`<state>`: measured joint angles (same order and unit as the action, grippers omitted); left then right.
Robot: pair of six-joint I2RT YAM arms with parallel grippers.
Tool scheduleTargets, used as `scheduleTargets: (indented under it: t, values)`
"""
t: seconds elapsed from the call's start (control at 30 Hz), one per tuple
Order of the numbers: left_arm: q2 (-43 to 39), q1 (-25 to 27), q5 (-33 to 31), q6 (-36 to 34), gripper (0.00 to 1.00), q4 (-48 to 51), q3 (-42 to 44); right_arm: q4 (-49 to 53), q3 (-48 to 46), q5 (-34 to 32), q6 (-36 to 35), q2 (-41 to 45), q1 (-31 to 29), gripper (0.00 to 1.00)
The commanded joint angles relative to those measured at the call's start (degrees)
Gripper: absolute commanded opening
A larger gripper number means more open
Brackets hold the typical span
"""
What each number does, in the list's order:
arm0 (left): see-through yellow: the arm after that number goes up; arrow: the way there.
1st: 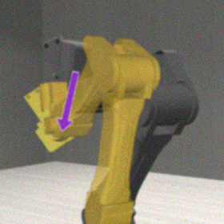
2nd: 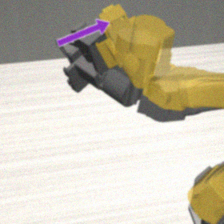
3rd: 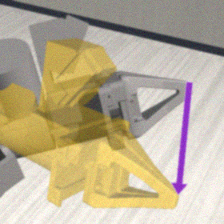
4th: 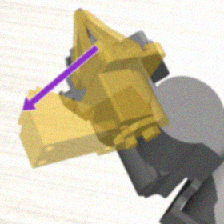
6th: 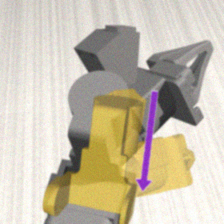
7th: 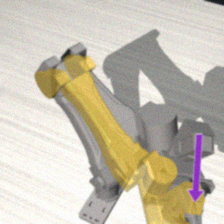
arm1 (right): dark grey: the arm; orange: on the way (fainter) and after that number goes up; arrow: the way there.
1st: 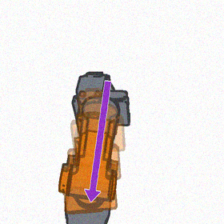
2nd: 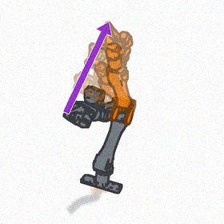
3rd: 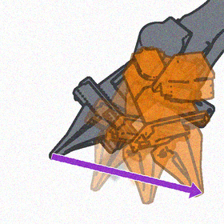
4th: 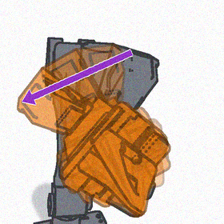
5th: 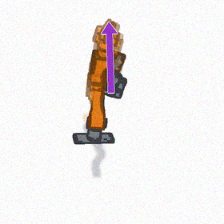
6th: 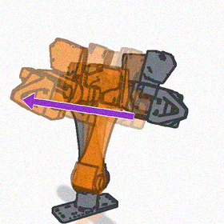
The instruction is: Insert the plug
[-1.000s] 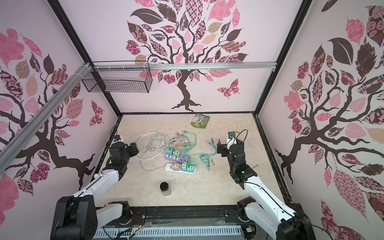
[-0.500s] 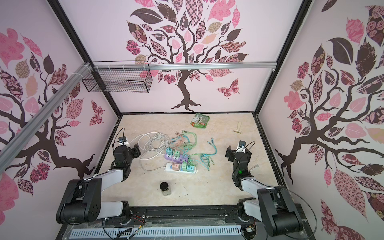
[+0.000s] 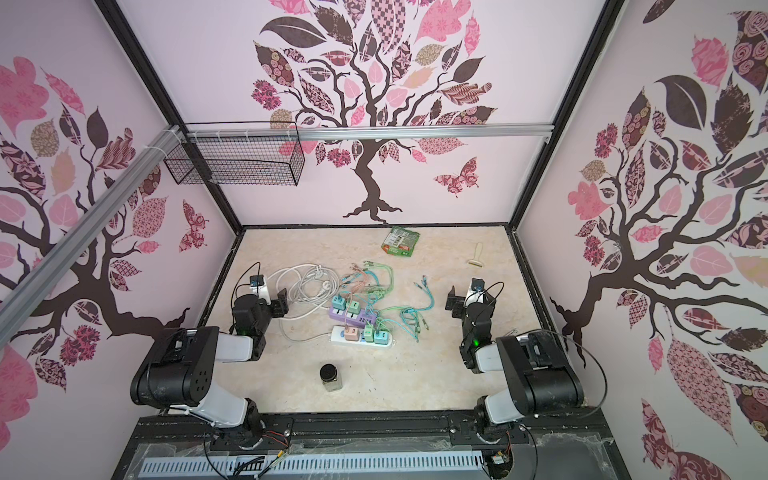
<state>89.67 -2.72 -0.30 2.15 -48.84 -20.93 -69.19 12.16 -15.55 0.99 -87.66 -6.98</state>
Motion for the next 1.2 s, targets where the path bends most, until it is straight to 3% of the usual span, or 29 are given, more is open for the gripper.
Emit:
scheduleTargets:
  t: [0.0, 0.1, 0.3, 1.17]
  values:
    - [0.1, -0.7, 2.2, -0.1, 0.8, -1.1, -1.4, -6.3, 1.3, 0.2, -1.0, -3.6, 0.3, 0.99]
    - [-0.4, -0.7, 2.2, -0.2, 0.88, 0.8, -1.8, 3.1, 4.7, 5.1, 1.6, -2.3, 3.5, 0.99]
    - [-0.1, -0.6, 2.1, -0.3, 0.98, 0.9, -2.1, 2.7, 4.5, 6.0, 1.8, -2.3, 4.1, 1.0]
    - [-0.4, -0.4, 1.6, -0.6, 0.98, 0.3, -1.7, 2.9, 4.5, 6.1, 1.7, -2.2, 4.1, 1.0]
